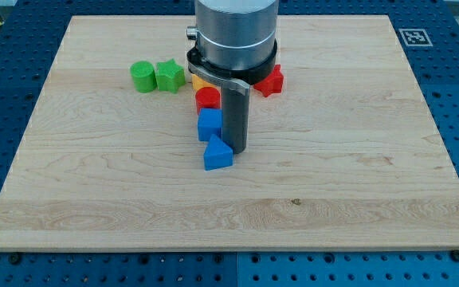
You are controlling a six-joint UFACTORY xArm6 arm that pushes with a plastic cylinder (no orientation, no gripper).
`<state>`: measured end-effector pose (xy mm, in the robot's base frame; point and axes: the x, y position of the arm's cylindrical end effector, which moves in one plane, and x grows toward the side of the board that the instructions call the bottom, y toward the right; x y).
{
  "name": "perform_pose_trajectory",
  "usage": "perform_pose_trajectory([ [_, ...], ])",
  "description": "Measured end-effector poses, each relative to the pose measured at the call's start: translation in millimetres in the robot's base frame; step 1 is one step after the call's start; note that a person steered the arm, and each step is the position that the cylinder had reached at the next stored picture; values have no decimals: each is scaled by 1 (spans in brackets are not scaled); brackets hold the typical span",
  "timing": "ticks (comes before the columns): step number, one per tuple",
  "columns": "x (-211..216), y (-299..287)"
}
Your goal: Move the blue triangle slightly to the left
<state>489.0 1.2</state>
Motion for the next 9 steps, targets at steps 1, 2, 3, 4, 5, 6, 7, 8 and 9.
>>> perform_pose_trajectory([
  [1, 0, 1],
  [2, 2, 18],
  [3, 9, 19],
  [4, 19, 14],
  [5, 25, 14],
  [6, 25, 12],
  [7, 25, 8],
  [8, 25, -1],
  [9, 25, -1],
])
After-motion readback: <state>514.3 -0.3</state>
